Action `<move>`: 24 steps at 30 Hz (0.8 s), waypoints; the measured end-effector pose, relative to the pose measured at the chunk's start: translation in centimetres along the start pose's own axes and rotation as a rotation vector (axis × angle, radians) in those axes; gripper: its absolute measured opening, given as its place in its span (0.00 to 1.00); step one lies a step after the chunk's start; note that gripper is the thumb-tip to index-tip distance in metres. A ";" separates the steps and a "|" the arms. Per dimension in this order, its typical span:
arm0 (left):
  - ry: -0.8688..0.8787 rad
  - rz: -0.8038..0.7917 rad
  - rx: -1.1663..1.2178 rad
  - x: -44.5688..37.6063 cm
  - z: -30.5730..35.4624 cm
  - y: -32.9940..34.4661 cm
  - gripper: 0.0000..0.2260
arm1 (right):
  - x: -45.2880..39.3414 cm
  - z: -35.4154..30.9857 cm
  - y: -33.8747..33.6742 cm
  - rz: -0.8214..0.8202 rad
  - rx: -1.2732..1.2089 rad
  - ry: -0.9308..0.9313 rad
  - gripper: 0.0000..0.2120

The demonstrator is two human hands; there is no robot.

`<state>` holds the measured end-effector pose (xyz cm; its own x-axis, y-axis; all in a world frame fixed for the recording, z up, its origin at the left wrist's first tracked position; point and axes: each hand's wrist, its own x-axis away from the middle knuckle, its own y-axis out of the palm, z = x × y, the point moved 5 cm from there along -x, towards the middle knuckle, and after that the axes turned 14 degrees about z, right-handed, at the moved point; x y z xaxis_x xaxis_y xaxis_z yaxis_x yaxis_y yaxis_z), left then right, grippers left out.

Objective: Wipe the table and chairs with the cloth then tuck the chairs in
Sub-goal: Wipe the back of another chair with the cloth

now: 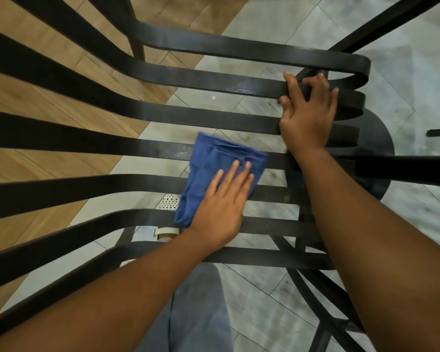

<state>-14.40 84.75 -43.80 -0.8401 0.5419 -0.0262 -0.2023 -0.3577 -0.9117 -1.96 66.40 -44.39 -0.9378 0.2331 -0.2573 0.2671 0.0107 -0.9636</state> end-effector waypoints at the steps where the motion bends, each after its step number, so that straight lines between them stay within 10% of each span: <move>1: 0.019 -0.027 0.042 -0.3 0.5 0.1 0.32 | -0.1 0.1 0.0 -0.003 0.009 0.001 0.22; 15: -0.483 -0.143 -0.039 4.2 -8.1 -2.9 0.44 | -0.2 -0.1 -0.3 -0.086 0.017 0.004 0.22; 24: -0.342 -0.100 0.336 0.6 -0.7 -1.8 0.32 | 1.7 -3.1 -2.0 -0.188 -0.067 0.127 0.24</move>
<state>-14.21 86.25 -42.45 -0.9141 0.3249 0.2425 -0.3942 -0.5730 -0.7185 -3.44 69.75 -42.64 -0.9380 0.3416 -0.0583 0.1084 0.1294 -0.9857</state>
